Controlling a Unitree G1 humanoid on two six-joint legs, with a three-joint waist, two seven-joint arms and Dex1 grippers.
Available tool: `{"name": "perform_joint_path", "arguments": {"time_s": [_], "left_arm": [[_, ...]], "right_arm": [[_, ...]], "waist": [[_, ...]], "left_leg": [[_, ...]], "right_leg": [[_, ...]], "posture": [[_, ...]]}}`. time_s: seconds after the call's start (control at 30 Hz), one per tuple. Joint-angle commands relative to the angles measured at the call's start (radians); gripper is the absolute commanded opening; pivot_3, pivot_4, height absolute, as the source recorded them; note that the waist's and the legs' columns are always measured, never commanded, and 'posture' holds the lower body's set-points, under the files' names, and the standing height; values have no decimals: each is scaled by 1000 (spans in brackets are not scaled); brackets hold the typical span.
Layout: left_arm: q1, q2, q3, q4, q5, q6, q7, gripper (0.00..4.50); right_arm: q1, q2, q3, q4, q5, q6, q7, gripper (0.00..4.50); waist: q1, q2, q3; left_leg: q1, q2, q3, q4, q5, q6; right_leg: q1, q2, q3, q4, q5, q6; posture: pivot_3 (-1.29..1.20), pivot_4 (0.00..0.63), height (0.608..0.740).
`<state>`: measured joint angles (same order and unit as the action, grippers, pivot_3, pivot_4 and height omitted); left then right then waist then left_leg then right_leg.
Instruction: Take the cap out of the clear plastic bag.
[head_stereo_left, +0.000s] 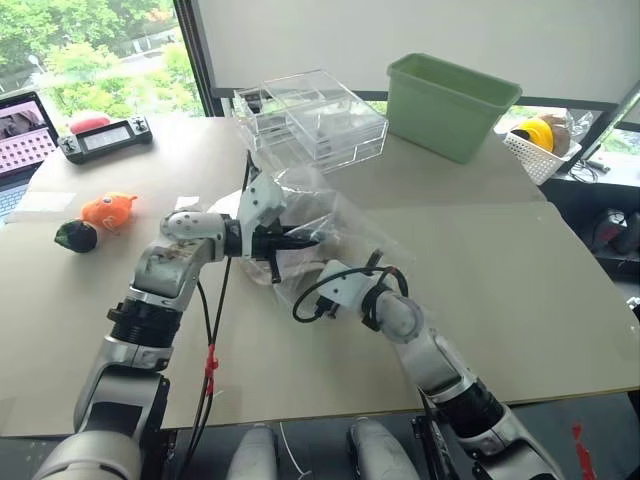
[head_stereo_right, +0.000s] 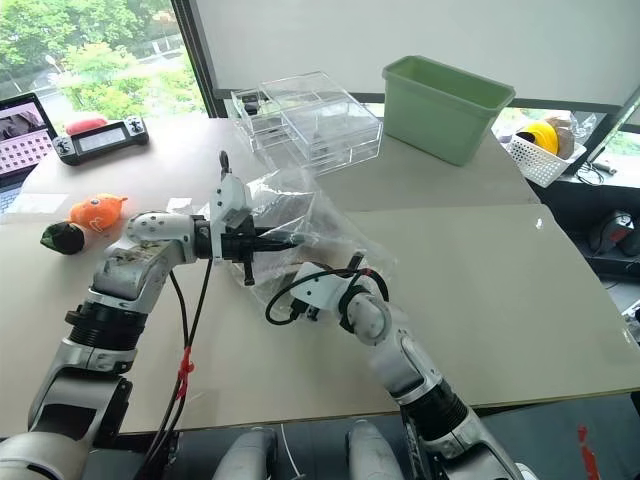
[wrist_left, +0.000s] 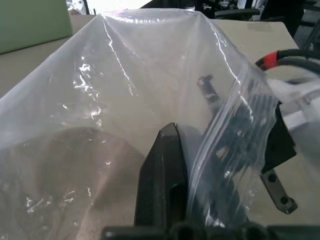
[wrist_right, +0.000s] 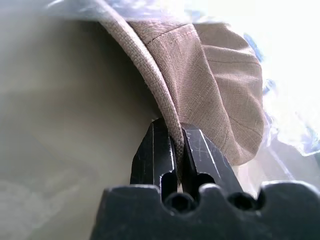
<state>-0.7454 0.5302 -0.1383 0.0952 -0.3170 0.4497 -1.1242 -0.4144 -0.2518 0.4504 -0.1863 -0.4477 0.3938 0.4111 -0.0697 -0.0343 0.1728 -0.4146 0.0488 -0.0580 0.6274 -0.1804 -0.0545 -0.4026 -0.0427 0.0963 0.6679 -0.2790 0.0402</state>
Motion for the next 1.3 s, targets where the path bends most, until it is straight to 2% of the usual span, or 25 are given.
{"name": "perform_joint_path", "arguments": {"time_s": [0.03, 0.27, 0.4, 0.53, 0.73, 0.87, 0.97, 1.03, 1.17, 1.23, 1.3], "left_arm": [[3, 27, -8, -7, 33, -71, -18, 0], [66, 53, -79, 22, 176, -234, 21, 0], [84, 45, -74, 14, 183, -240, 34, 0], [89, 41, -82, 26, 207, -268, 43, 0], [92, 31, -85, 34, 216, -283, 41, 0], [79, 25, -85, 57, 218, -294, 39, 0], [77, 23, -84, 68, 220, -303, 39, 0], [74, 21, -84, 77, 223, -312, 41, 0], [68, 17, -86, 95, 226, -327, 43, 0], [65, 14, -86, 104, 227, -334, 44, 0], [64, 13, -87, 108, 228, -339, 44, 0]], "right_arm": [[4, 7, -44, -12, 6, 59, 0, 99], [33, -16, -20, -87, -35, 70, 19, 99], [100, -65, 7, -166, -67, 61, 45, 99], [186, -65, -53, -288, -25, 120, 71, 99], [203, -74, -128, -370, -6, 194, 101, 99], [237, -70, -166, -510, 116, 284, 203, 99], [255, -73, -192, -616, 210, 437, 284, 99], [234, -37, -238, -681, 293, 557, 311, 99], [151, 51, -338, -714, 413, 681, 302, 99], [148, 21, -317, -734, 456, 700, 326, 99], [150, -63, -253, -720, 430, 679, 311, 99]], "waist": [[1, 0, 0], [8, 0, 0], [21, 0, 0], [27, 0, 0], [31, 0, 0], [33, 0, 0], [32, 0, 0], [32, 0, 0], [26, 0, 0], [26, 0, 0], [26, 0, 0]], "left_leg": [[0, 0, 0, 0, 0, 0], [0, 0, 0, 0, 0, 0], [-1, 0, 0, 0, 0, 0], [-1, 0, 0, 0, 0, 0], [-1, 0, 0, 0, 0, 0], [-2, 0, 0, 0, 0, 0], [-2, 0, 0, 0, 0, 0], [-1, 0, 0, 0, 0, 0], [-1, 0, 0, 0, 0, 0], [-1, 0, 0, 0, 0, 0], [-1, 0, 0, 0, 0, 0]], "right_leg": [[0, 0, 0, 0, 0, 0], [0, 0, 0, -1, 0, 0], [0, 0, 0, -2, 0, 0], [0, 0, 0, -2, 0, 0], [0, 0, -1, -2, -2, 4], [0, 0, 0, -3, -3, 4], [0, 0, 0, -3, -2, 4], [0, 0, -1, -2, -2, 4], [1, 0, -1, -2, -3, 5], [0, 0, -1, -2, -3, 5], [0, 0, -1, -2, -3, 4]], "posture": [[0, 150, 735], [0, 150, 735], [0, 150, 735], [0, 150, 735], [0, 150, 735], [0, 150, 735], [0, 150, 735], [0, 150, 735], [0, 150, 735], [0, 150, 735], [0, 150, 735]]}}
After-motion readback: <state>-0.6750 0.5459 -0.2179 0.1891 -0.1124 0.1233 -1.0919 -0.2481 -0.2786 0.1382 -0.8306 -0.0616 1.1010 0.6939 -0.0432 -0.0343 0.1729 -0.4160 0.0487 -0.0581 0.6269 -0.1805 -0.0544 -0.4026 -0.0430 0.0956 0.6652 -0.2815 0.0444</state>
